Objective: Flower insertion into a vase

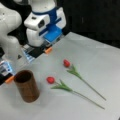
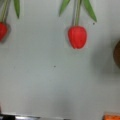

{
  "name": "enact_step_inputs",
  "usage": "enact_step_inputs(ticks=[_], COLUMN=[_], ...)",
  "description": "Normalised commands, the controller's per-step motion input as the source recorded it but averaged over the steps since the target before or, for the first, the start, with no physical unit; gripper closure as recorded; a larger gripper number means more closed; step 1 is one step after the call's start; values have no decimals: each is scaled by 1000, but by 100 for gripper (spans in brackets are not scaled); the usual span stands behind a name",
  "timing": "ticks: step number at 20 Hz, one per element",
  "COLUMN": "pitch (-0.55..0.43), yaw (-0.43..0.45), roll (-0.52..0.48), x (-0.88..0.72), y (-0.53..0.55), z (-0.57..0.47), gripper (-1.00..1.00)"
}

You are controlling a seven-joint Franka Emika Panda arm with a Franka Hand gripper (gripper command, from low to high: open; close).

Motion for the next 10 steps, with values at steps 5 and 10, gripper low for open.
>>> enact_step_inputs(ticks=[5, 10], pitch=[-47, -52], yaw=[12, 5], roll=[79, 77], x=[153, 237], y=[-27, -18], z=[-131, -249], gripper=[-100, -100])
